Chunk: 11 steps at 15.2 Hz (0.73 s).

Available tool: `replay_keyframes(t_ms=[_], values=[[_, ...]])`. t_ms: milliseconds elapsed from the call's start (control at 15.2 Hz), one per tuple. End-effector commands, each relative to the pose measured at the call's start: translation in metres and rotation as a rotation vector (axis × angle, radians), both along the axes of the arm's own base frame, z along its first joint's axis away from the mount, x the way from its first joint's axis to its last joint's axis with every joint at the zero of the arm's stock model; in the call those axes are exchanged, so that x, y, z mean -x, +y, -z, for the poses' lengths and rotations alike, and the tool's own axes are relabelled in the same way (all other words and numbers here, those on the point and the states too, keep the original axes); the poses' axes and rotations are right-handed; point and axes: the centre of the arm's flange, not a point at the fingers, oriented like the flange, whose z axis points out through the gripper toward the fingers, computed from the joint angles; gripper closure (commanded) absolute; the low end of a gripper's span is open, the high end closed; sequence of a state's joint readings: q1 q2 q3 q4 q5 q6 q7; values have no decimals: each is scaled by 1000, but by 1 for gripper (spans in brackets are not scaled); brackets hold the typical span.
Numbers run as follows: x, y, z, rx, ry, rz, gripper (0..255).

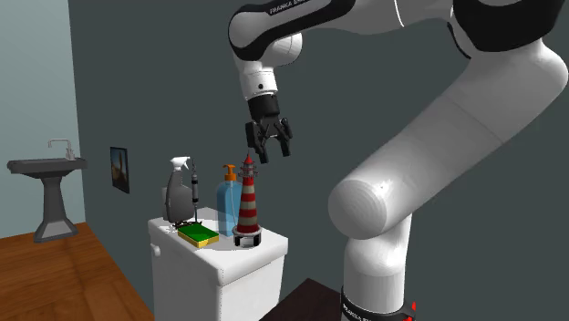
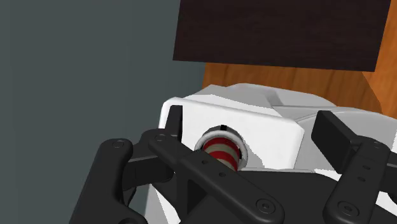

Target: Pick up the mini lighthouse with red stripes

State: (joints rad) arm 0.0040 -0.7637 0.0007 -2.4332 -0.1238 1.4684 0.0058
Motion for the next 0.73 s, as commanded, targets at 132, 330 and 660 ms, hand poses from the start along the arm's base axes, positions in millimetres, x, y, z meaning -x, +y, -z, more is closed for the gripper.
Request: replay_keyframes(t_ms=[132, 330, 660], values=[[-33, -16, -4, -72, 49, 10, 0], [-83, -40, -5, -181, 123, 26, 0], [-148, -74, 4, -327, 222, 46, 0]])
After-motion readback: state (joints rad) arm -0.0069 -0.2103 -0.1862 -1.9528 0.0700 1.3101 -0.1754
